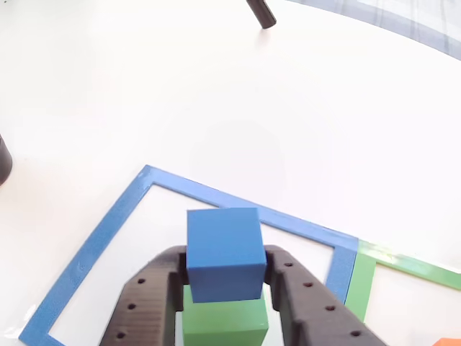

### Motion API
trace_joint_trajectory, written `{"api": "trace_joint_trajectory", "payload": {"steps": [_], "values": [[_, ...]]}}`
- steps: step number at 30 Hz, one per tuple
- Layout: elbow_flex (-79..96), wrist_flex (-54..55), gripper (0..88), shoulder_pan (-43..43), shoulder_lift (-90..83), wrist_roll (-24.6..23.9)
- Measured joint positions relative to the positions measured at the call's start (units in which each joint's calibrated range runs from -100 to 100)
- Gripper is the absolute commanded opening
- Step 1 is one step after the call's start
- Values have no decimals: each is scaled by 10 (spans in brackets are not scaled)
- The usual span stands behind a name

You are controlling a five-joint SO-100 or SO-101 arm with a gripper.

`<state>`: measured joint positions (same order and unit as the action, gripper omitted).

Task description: Tower of hanoi

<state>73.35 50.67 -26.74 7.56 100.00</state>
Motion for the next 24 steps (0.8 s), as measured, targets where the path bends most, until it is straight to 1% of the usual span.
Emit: {"api": "trace_joint_trajectory", "payload": {"steps": [4, 8, 11, 15, 19, 22, 24], "values": [[23, -94, 40, 0, -122, 0], [27, -243, 40, 16, -274, 0], [8, -403, 42, 44, -397, 0], [-73, -653, 42, 71, -533, 0], [-177, -882, 42, 129, -605, 0], [-255, -1020, 42, 166, -638, 0], [-313, -1101, 42, 207, -646, 0]]}}
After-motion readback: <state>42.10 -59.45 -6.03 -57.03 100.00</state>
